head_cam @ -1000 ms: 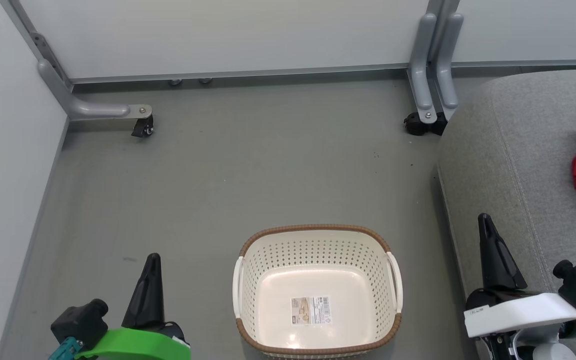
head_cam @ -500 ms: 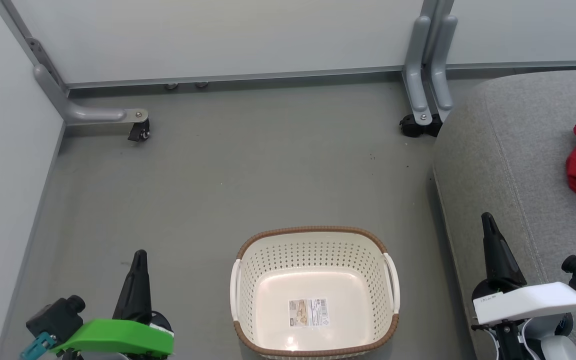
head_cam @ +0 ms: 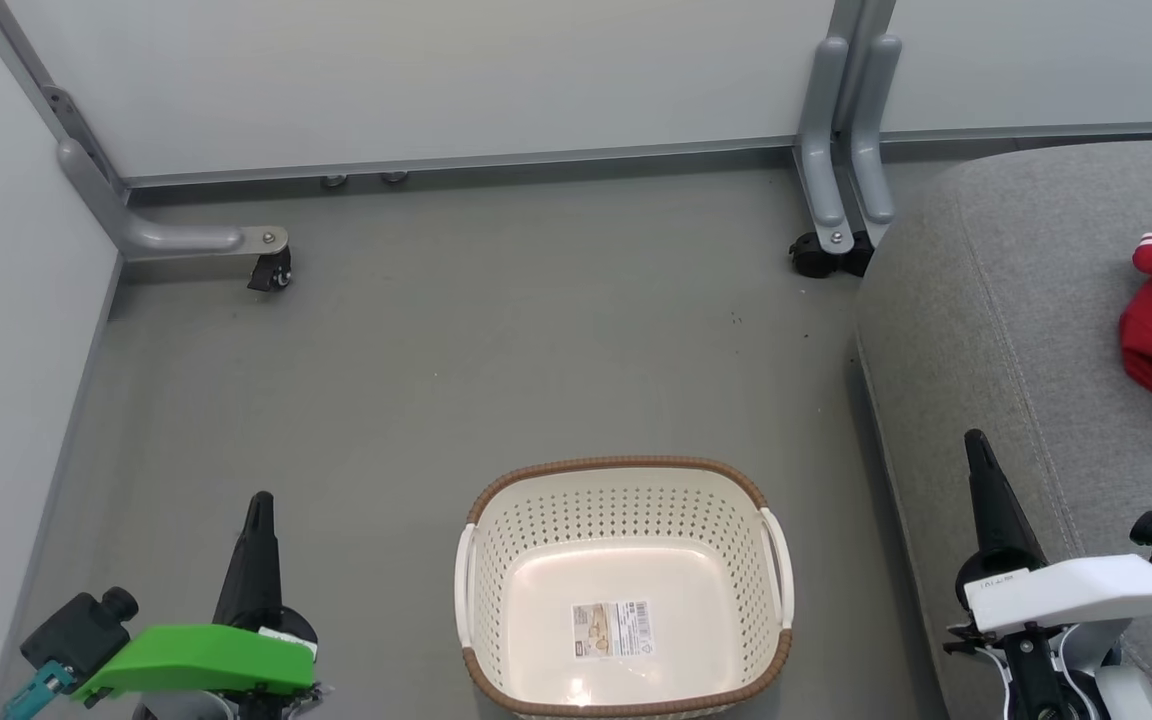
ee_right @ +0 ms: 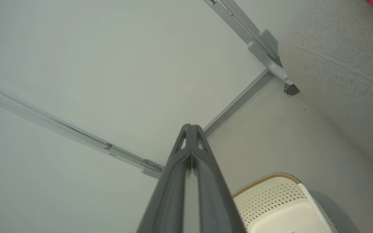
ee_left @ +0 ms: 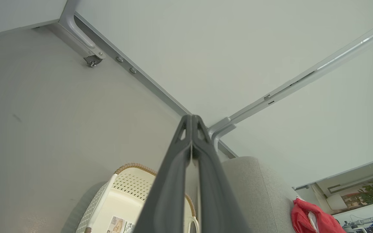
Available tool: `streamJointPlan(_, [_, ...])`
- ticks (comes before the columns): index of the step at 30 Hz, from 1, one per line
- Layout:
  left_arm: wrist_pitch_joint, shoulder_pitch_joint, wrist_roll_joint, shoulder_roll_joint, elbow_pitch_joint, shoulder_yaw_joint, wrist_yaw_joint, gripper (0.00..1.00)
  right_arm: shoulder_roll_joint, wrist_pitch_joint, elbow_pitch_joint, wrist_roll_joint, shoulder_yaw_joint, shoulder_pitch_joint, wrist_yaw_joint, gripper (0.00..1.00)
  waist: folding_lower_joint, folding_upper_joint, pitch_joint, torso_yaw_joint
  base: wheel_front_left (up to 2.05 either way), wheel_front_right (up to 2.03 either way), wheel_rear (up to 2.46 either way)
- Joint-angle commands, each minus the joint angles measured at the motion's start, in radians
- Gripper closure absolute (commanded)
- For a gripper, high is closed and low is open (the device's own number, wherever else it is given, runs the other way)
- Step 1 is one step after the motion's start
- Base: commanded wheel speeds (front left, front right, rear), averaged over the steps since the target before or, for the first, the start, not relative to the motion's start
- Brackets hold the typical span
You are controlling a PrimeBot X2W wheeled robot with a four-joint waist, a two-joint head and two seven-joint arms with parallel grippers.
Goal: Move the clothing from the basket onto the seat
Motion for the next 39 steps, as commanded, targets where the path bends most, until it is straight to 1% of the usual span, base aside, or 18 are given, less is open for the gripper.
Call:
streamJointPlan(1, [0.006, -0.026, -0.033, 0.01, -0.005, 0.007, -0.006, 1.0, -0.007, 0.007, -0.002, 0.031, -0.005, -0.026, 0.0, 1.0, 0.0, 0.0, -0.001, -0.001, 0.0, 0.0, 0.0])
streamJointPlan(21, [0.062, -0.053, -0.253, 0.012, 0.017, 0.048, -0.017, 1.0, -0.008, 0.064, 0.055, 0.251, -0.027, -0.057, 0.0, 1.0, 0.0, 0.0, -0.012, -0.018, 0.0, 0.0, 0.0])
streamJointPlan(39, [0.107, -0.072, -0.415, 0.011, 0.035, 0.082, -0.024, 1.0, -0.006, 0.108, 0.099, 0.414, -0.047, -0.081, 0.0, 1.0, 0.0, 0.0, -0.022, -0.034, 0.0, 0.0, 0.0])
